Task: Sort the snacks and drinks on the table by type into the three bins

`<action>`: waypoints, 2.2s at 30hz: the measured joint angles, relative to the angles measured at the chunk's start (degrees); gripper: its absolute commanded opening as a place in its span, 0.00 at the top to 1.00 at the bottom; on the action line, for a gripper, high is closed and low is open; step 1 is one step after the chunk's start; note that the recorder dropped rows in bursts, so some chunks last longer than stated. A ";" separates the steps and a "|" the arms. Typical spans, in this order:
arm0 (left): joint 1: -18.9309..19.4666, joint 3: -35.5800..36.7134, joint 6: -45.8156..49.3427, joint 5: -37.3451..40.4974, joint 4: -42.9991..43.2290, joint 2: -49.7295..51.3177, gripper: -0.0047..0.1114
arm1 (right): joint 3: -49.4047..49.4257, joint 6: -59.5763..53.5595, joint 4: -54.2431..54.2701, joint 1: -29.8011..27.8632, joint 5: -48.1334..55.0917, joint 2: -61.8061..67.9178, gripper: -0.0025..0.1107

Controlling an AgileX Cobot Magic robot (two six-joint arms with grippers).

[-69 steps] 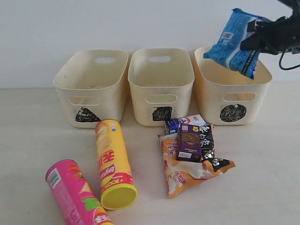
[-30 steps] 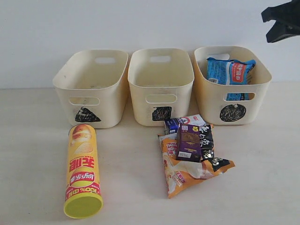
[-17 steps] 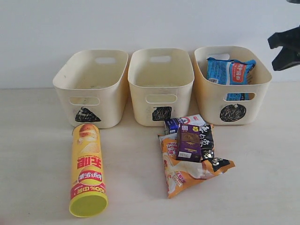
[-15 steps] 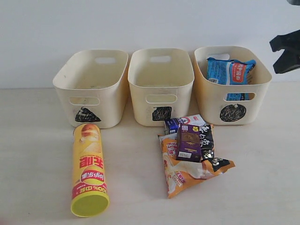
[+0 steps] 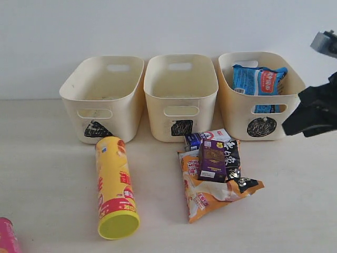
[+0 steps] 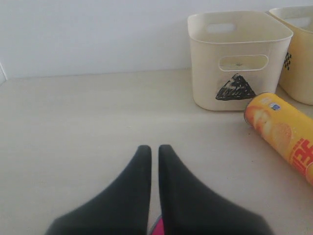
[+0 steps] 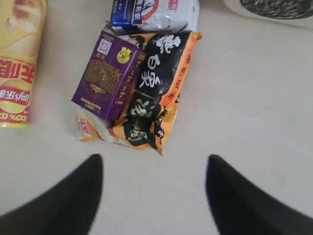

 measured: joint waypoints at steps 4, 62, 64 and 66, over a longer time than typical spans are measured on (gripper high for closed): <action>0.00 0.00 0.00 0.00 0.00 0.00 0.93 | 3.60 -2.29 0.71 3.26 -3.49 0.00 0.18; 0.00 0.00 0.00 0.00 0.00 0.00 0.93 | -0.04 -0.36 5.66 5.16 -7.54 18.94 0.32; 0.00 0.00 0.00 0.00 0.00 0.00 0.93 | -0.04 -1.85 7.95 5.57 -5.74 20.88 0.32; 0.00 0.00 0.00 0.00 0.00 0.00 0.93 | -0.04 -3.24 9.65 6.06 -4.78 22.50 0.32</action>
